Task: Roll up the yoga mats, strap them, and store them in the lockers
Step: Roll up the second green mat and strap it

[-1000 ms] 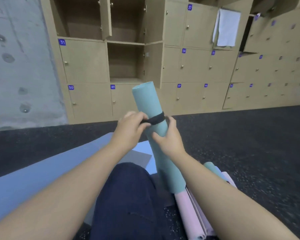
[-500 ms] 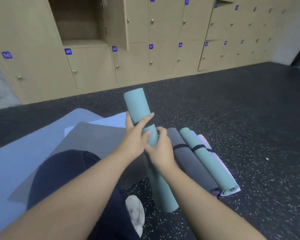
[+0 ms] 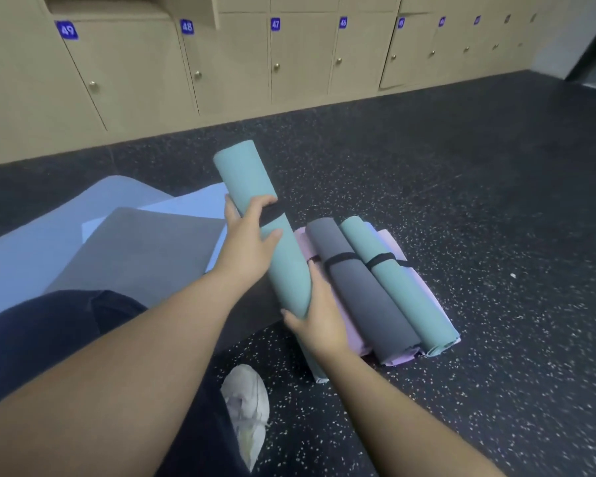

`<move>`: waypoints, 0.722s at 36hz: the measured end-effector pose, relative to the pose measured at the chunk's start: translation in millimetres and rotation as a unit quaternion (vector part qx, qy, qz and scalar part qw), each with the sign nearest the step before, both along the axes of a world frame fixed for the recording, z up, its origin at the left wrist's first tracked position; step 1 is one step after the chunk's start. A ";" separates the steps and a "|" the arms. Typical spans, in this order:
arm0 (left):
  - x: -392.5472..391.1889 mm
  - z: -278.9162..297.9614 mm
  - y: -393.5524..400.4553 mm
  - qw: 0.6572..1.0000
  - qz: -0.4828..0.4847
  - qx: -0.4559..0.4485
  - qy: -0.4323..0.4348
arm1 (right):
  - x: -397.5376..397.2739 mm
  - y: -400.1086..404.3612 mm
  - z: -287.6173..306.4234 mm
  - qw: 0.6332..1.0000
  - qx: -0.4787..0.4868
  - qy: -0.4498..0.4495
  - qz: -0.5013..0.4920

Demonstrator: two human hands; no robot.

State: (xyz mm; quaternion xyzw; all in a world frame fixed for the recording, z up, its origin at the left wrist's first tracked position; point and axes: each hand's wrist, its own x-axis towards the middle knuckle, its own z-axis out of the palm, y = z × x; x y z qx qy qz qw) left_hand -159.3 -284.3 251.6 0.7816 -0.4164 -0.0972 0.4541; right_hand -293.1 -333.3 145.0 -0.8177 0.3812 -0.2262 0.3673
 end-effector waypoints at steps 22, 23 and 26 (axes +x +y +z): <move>12.3 -12.3 6.9 0.959 -0.066 0.276 -0.010 | 31.6 -75.0 -65.5 0.946 -0.014 0.310 -0.090; 12.7 -12.7 7.0 0.958 -0.067 0.280 -0.008 | 34.4 -77.3 -66.1 0.943 -0.031 0.320 -0.088; 14.2 -11.2 7.1 0.958 -0.069 0.277 -0.018 | 39.7 -80.5 -67.9 0.925 -0.097 0.361 -0.070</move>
